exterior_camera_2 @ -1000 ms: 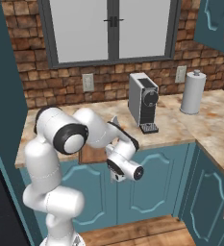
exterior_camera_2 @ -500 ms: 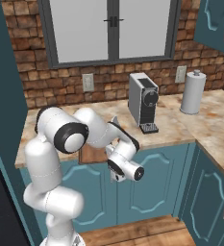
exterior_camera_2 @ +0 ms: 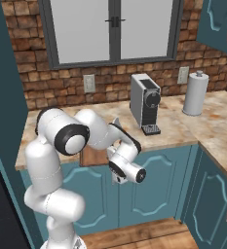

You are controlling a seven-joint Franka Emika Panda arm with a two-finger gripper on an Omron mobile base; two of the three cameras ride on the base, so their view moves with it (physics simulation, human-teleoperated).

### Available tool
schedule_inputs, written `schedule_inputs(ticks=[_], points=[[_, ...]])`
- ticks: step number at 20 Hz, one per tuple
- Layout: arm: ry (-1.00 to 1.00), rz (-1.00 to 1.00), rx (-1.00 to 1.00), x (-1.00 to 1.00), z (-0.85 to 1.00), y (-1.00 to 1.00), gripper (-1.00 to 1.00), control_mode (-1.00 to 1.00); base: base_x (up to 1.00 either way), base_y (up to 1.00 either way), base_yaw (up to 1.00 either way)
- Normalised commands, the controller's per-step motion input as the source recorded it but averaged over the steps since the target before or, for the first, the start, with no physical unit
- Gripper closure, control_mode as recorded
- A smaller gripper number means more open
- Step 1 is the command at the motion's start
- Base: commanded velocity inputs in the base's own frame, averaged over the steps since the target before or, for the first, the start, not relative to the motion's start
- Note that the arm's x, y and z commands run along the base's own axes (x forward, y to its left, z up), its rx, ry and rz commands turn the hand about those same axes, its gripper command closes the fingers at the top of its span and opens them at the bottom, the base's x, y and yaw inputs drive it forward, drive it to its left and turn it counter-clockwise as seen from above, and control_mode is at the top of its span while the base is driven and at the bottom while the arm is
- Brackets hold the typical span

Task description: Move the cutting board and knife to the sink. Then move spray from the cabinet to the counter.

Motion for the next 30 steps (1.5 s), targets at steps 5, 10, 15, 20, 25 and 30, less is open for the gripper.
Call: schedule_inputs(ticks=[5,10,15,20,25,30], points=[[0.00,0.00,0.00,0.00,0.00,0.00,1.00,-1.00,0.00,0.00,0.00],[0.00,0.00,0.00,0.00,0.00,0.00,1.00,-1.00,0.00,0.00,0.00],[-0.01,0.00,0.00,-0.10,0.11,0.04,1.00,-1.00,0.00,0.00,0.00],[0.00,-0.07,0.00,-0.47,0.29,0.00,1.00,-1.00,0.00,0.00,0.00],[0.00,-0.10,0.00,-0.38,0.21,0.03,1.00,-1.00,0.00,0.00,0.00],[0.00,-0.11,-0.01,-0.56,0.40,0.08,1.00,-1.00,0.00,0.00,0.00]])
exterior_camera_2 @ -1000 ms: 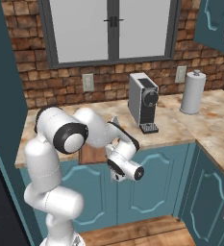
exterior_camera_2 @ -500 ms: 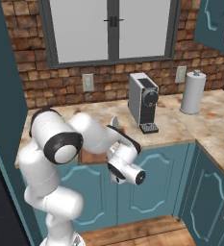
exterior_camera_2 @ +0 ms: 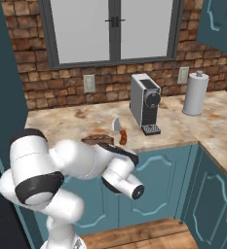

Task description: Move the cutting board and knife to the sink. Then move spray from the cabinet to the counter.

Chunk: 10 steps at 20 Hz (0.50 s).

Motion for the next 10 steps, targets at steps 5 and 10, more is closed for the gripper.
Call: schedule_inputs(ticks=[5,10], points=[[0.00,-0.14,-0.03,-0.42,0.36,0.15,1.00,-1.00,0.00,0.00,0.00],[0.01,-0.09,-0.03,-0.52,0.56,0.02,1.00,-1.00,0.00,0.00,0.00]])
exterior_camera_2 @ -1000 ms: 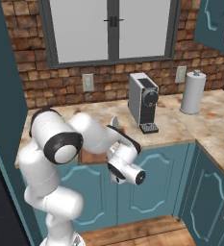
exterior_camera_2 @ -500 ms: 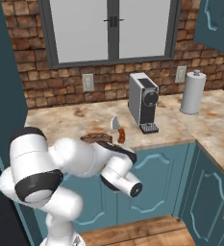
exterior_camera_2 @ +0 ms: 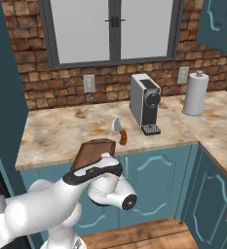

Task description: Move the cutting board and knife to the sink. Then move spray from the cabinet to the counter.

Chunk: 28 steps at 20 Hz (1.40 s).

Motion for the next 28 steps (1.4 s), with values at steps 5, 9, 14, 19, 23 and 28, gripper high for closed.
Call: schedule_inputs(ticks=[5,9,14,19,23,28], points=[[0.02,-0.07,-0.02,-0.38,0.53,0.00,1.00,-1.00,0.00,0.00,0.00],[0.06,-0.17,-0.03,-0.18,0.33,0.15,1.00,-1.00,0.00,0.00,0.00],[0.04,-0.18,-0.12,-0.15,0.57,0.32,1.00,-1.00,0.00,0.00,0.00],[0.04,-0.12,-0.12,-0.44,0.54,0.22,1.00,-1.00,0.00,0.00,0.00],[0.03,-0.06,0.05,-0.60,0.00,-0.60,1.00,-1.00,0.00,0.00,0.00],[0.11,-0.07,0.06,-0.29,0.00,-0.43,1.00,-1.00,0.00,0.00,0.00]])
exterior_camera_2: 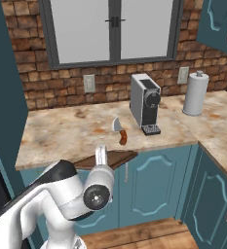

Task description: Move the cutting board and knife to the sink. Then move spray from the cabinet to the counter.

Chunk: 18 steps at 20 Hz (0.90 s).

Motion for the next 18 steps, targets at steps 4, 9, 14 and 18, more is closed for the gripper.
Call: schedule_inputs(ticks=[4,9,14,18], points=[[-0.03,0.00,0.00,-0.73,0.38,-0.12,1.00,-1.00,0.00,0.00,0.00],[-0.09,-0.12,-0.02,-0.80,0.38,0.06,1.00,-1.00,0.00,0.00,0.00],[0.02,-0.25,-0.01,-0.35,0.46,0.01,1.00,-1.00,0.00,0.00,0.00],[0.25,-0.26,-0.14,0.00,0.60,0.20,1.00,-1.00,0.00,0.00,0.00]])
